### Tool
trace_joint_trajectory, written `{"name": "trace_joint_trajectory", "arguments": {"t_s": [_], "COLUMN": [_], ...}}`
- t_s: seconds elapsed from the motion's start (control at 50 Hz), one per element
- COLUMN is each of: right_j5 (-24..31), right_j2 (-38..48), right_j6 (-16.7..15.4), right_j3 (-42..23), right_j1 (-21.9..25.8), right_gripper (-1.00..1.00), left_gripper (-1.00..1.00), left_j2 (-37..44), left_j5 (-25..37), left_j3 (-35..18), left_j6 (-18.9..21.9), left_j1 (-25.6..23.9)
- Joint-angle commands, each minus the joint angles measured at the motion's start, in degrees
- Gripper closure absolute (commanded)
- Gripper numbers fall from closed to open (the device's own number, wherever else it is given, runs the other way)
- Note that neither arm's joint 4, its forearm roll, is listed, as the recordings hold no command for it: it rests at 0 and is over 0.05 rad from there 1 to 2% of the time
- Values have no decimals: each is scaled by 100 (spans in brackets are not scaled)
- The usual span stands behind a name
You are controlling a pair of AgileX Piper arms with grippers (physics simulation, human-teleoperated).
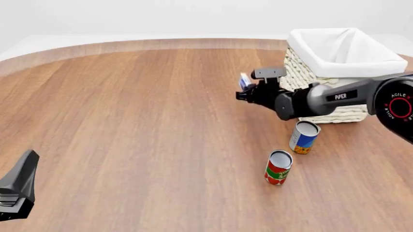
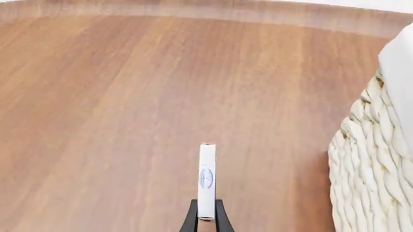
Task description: Pick up the alphabet soup and the cream cheese box, and put them in the basket.
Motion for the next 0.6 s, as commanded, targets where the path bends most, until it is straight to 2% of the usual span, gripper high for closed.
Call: {"name": "trace_joint_trajectory", "arguments": {"t_s": [0.02, 0.36, 0.6], "right_j5": [-184, -460, -520], "right_j2": [-623, -1466, -2115], "right_j6": [38, 66, -44], "right_j3": [449, 1203, 1649], "right_j1": [178, 258, 262], "right_gripper": [100, 100, 100], "left_gripper": [-100, -100, -100], "left_j2": [0, 0, 0], "left_j5": [0, 0, 0], "left_j3": [0, 0, 0], "left_j6": [0, 0, 0], "left_j1": [0, 0, 0]}}
